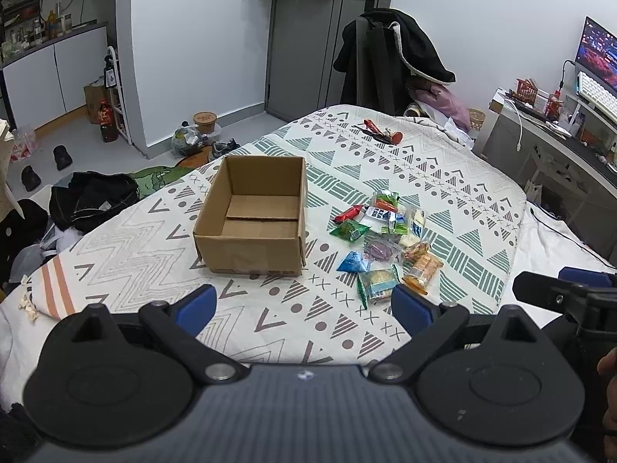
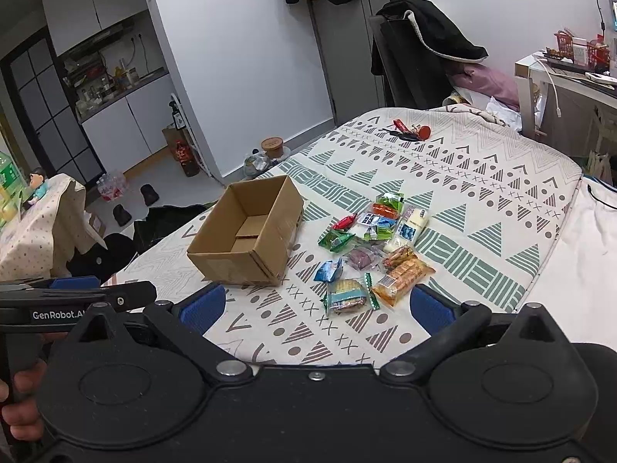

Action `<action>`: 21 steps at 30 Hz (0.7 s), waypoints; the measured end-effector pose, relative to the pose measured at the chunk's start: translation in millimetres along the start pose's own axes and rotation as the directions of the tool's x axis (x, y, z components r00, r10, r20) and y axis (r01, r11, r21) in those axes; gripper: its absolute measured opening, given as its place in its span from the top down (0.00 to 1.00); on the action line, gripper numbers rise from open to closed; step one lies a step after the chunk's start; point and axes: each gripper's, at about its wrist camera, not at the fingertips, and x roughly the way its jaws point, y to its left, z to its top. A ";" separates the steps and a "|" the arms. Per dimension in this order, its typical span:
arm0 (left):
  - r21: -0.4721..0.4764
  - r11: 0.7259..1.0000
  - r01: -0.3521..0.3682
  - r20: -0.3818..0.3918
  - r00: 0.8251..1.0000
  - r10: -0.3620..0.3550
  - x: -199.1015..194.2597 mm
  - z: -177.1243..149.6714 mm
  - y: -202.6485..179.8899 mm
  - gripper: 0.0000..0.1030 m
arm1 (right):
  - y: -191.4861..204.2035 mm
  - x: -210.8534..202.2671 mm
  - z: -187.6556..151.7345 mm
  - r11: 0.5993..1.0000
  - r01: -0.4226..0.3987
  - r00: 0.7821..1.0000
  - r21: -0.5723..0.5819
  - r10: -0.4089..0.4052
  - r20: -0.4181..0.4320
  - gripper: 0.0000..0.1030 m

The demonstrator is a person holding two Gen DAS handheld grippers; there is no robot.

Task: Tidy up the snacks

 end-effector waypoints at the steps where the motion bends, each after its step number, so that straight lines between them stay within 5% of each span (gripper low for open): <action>1: 0.001 1.000 0.001 0.001 1.000 -0.001 0.2 -0.1 -0.3 0.06 | -0.2 -0.3 0.4 1.000 0.000 1.000 -0.002 0.000 0.000 0.00; 21: 0.001 1.000 0.006 0.005 1.000 -0.006 -2.0 -1.0 -2.4 0.06 | 3.1 -2.5 0.4 1.000 -0.007 1.000 -0.014 0.007 0.006 0.00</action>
